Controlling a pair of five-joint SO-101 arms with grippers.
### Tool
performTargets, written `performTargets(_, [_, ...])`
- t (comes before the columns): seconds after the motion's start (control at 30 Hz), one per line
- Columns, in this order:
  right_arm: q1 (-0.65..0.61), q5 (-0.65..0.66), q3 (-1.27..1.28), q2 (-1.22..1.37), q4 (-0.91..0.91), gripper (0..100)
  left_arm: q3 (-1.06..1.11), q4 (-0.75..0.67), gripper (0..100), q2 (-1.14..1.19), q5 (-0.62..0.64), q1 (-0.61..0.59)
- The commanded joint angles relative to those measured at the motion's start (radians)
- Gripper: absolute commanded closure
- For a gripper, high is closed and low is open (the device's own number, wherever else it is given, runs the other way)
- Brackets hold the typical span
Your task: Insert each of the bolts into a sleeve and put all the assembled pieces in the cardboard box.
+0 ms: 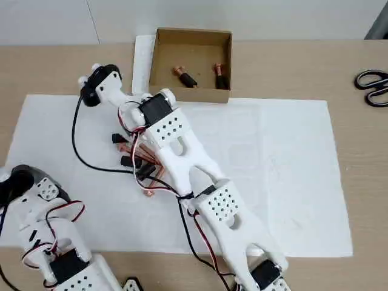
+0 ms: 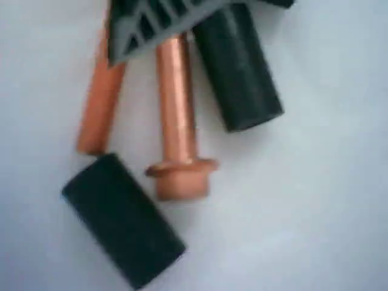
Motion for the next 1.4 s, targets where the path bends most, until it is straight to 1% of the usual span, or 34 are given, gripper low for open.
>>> performTargets(0.0, [-0.015,-0.002,0.074,-0.143,0.007,86.2,-0.005,0.058,99,-0.014,0.003,-0.002])
performTargets(0.2, [-0.019,-0.009,0.282,-0.289,0.012,86.2,-0.005,0.075,99,-0.014,0.003,0.031])
performTargets(0.27, [-0.028,-0.075,0.364,-0.357,0.012,86.2,-0.005,0.075,99,-0.014,0.003,0.046])
performTargets(0.33, [-0.030,-0.226,0.445,-0.410,0.010,86.2,-0.005,0.075,99,-0.014,0.003,0.058])
performTargets(0.47, [-0.016,-0.605,0.574,-0.460,0.007,86.2,-0.005,0.075,99,-0.014,0.003,0.080])
performTargets(0.57, [-0.027,-0.819,0.628,-0.463,0.007,86.1,-0.005,0.075,99,-0.014,0.003,0.080])
performTargets(0.67, [-0.041,-0.973,0.661,-0.463,0.008,86.1,-0.005,0.075,99,-0.014,0.003,0.075])
performTargets(0.83, [-0.087,-1.157,0.666,-0.453,0.005,86.2,-0.005,0.075,99,-0.014,0.003,0.075])
performTargets(0.9, [-0.114,-1.201,0.667,-0.443,0.005,86.2,-0.005,0.075,99,-0.014,0.003,0.075])
performTargets(1.03, [-0.150,-1.209,0.667,-0.398,0.005,86.2,-0.005,0.075,99,-0.014,0.003,0.077])
performTargets(1.37, [-0.143,-1.212,0.664,-0.311,-0.008,86.2,-0.005,0.075,99,-0.014,0.003,0.077])
